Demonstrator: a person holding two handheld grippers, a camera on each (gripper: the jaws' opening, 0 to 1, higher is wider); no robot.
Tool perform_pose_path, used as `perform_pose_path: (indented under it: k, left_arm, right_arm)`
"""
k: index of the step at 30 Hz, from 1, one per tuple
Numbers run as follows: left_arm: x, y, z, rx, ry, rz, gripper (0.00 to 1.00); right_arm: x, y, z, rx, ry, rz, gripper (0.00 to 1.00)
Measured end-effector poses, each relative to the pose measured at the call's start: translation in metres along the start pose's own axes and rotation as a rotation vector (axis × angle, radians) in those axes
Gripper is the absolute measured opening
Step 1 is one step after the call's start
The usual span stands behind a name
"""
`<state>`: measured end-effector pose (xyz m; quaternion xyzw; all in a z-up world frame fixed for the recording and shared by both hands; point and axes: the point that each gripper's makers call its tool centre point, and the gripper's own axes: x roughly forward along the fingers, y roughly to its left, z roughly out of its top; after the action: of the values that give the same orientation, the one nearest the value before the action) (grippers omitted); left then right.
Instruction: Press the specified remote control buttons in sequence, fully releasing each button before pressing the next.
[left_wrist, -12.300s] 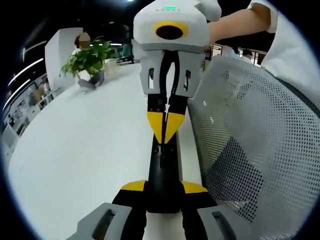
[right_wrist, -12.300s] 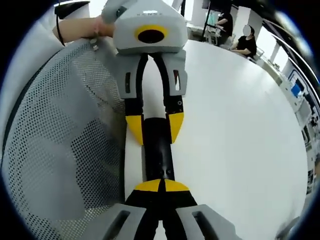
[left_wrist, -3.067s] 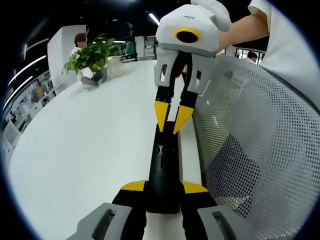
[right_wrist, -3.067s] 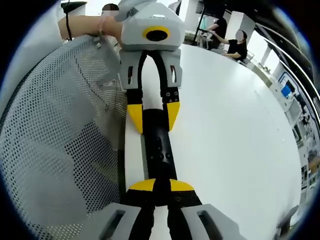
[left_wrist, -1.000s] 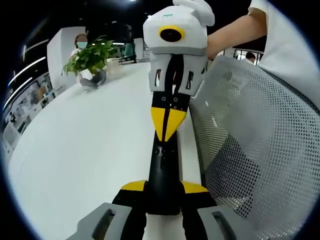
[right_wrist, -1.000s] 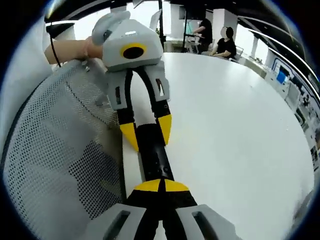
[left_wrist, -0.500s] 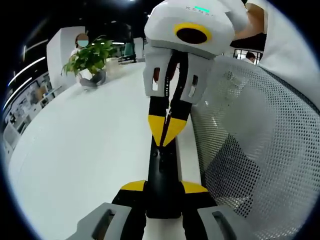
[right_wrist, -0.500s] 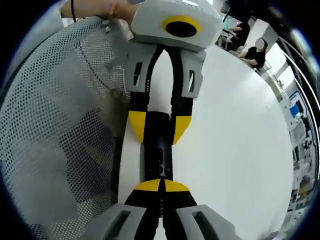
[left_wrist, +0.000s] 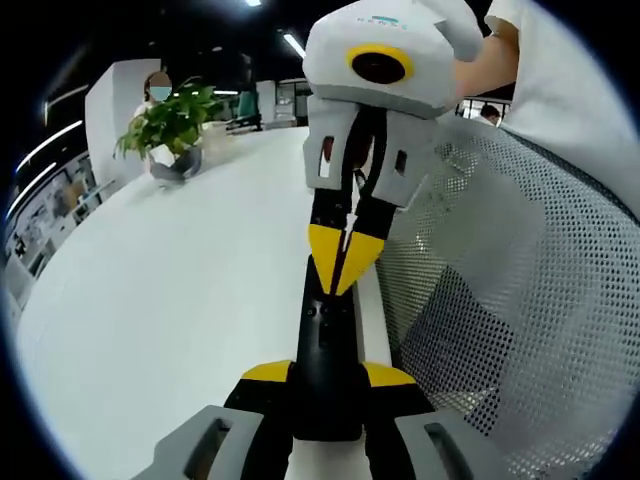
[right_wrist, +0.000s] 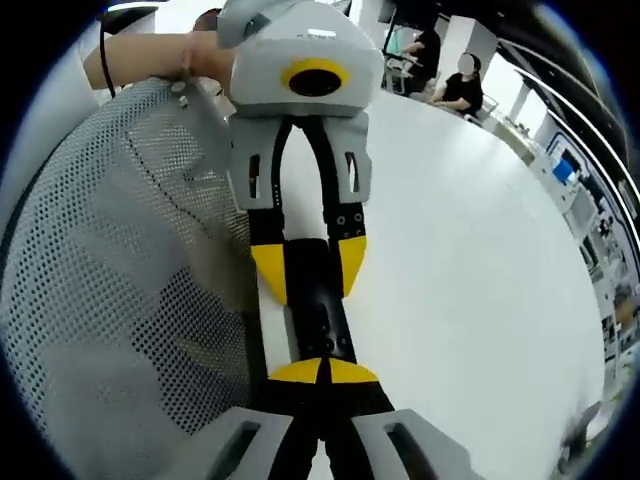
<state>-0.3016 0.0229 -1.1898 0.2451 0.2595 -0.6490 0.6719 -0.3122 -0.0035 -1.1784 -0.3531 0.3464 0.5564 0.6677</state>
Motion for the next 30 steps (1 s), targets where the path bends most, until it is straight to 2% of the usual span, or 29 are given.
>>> perform_pose_path:
  k: [4,6,10,14,19,26,28,30]
  left_arm:
    - [0.000,0.000,0.000,0.000,-0.006,-0.003,0.25]
    - [-0.001,-0.001,0.000,-0.001,-0.006,-0.003,0.25]
    - [-0.002,-0.001,-0.001,-0.008,-0.004,-0.001,0.25]
    - [-0.002,-0.002,-0.002,-0.008,-0.005,-0.004,0.25]
    - [-0.002,-0.002,-0.002,-0.006,-0.003,-0.007,0.25]
    - [-0.002,-0.003,-0.003,-0.003,0.005,-0.007,0.25]
    - [-0.003,-0.002,-0.003,0.001,0.011,-0.001,0.25]
    - [-0.004,-0.003,-0.004,-0.005,0.011,0.001,0.25]
  right_arm:
    - [0.005,0.003,-0.001,-0.041,0.030,-0.017,0.00]
    - [0.006,0.002,0.002,-0.017,0.015,-0.008,0.00]
    - [0.007,0.002,0.002,-0.003,0.031,0.008,0.00]
    - [0.008,0.005,0.001,-0.113,0.082,0.018,0.00]
    - [0.010,0.007,0.001,-0.173,0.137,0.029,0.00]
    - [0.012,0.011,0.004,-0.196,0.129,0.024,0.00]
    - [0.013,0.009,0.005,-0.257,0.124,0.004,0.00]
    - [0.012,0.009,0.005,-0.161,0.102,0.004,0.00]
